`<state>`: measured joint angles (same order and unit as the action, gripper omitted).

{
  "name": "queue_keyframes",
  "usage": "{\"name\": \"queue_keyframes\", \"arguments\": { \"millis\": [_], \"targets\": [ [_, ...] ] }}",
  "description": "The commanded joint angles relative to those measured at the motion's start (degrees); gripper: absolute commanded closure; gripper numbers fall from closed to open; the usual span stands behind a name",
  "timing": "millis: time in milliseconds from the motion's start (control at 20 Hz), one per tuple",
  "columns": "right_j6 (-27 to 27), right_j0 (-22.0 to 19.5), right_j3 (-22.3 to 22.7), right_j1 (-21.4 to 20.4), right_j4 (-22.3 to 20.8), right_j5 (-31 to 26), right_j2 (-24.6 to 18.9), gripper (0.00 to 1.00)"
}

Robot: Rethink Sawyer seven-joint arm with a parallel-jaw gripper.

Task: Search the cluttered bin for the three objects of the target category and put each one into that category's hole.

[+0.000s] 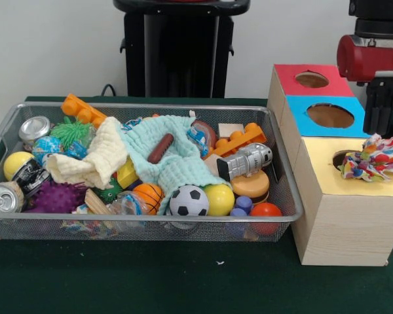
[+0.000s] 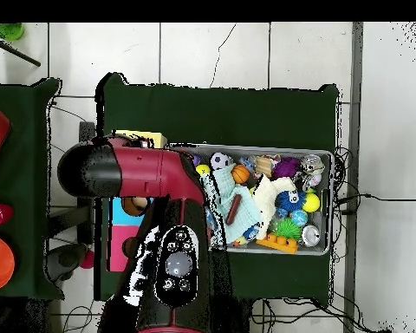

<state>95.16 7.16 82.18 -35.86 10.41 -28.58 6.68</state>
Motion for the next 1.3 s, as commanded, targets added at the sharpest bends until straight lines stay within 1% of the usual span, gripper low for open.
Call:
{"name": "queue_keyframes", "arguments": {
  "millis": [50, 800, 1300],
  "targets": [
    [13.85, -0.20, 1.47, 2.79, 2.38, -0.44, -1.84, 1.00],
    [13.18, -0.72, 2.68, 3.33, 3.86, 1.52, -3.11, 1.00],
    [11.78, -0.41, 2.33, 3.63, 2.85, 0.90, -2.47, 1.00]
  ]
}}
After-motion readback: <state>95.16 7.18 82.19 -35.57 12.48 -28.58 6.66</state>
